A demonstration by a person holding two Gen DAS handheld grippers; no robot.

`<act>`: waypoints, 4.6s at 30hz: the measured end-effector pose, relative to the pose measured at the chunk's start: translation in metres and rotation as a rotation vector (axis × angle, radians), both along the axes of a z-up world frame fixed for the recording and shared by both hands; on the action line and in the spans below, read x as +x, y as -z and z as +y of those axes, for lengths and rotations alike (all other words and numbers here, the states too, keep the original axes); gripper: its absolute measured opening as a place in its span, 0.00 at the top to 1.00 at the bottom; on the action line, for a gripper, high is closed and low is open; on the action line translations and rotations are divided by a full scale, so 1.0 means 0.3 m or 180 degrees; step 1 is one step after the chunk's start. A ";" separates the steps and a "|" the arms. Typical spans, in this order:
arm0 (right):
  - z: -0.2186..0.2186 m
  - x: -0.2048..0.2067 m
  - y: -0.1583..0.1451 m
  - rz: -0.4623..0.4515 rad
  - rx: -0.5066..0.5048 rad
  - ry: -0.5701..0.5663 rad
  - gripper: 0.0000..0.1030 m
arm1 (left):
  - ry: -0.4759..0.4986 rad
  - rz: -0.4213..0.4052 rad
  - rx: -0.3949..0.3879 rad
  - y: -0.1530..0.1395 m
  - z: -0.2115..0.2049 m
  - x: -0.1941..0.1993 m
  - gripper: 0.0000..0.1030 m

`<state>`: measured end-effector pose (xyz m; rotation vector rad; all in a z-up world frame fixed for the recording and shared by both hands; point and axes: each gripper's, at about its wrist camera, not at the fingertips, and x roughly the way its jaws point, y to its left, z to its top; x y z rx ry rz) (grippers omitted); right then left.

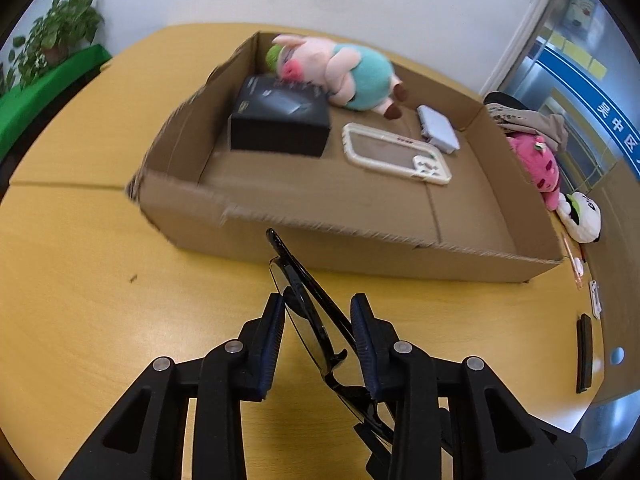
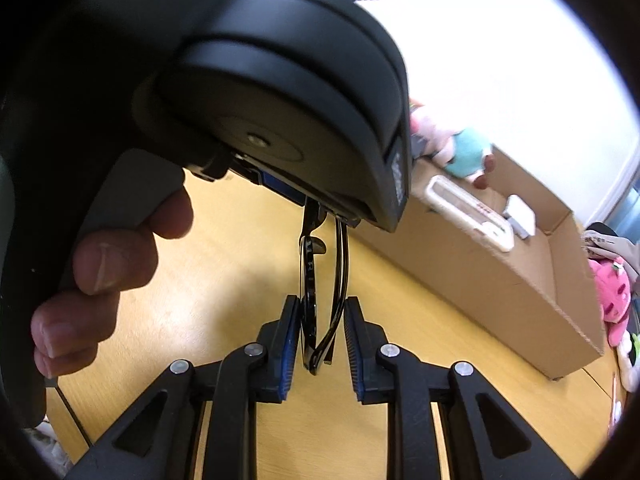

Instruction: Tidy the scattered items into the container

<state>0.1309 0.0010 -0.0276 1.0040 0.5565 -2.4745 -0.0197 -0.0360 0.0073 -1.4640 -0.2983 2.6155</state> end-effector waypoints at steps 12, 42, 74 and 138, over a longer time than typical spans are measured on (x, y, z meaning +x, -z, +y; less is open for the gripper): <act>0.245 -0.116 -0.200 0.0192 -0.0437 0.0484 0.80 | 0.0526 0.0225 -0.0123 -0.230 0.259 -0.139 0.72; 0.734 -0.658 -0.055 -0.0630 -0.0889 0.1622 0.80 | 0.1369 -0.0630 -0.0065 -0.002 0.776 -0.766 0.81; 0.755 -0.541 -0.043 -0.0778 -0.1143 0.1605 0.55 | 0.1281 -0.0083 0.0222 -0.049 0.676 -0.711 0.27; 0.532 -0.100 -0.128 0.0183 -0.1002 0.1521 0.25 | -0.0145 0.1386 -0.0812 -0.113 0.164 0.140 0.00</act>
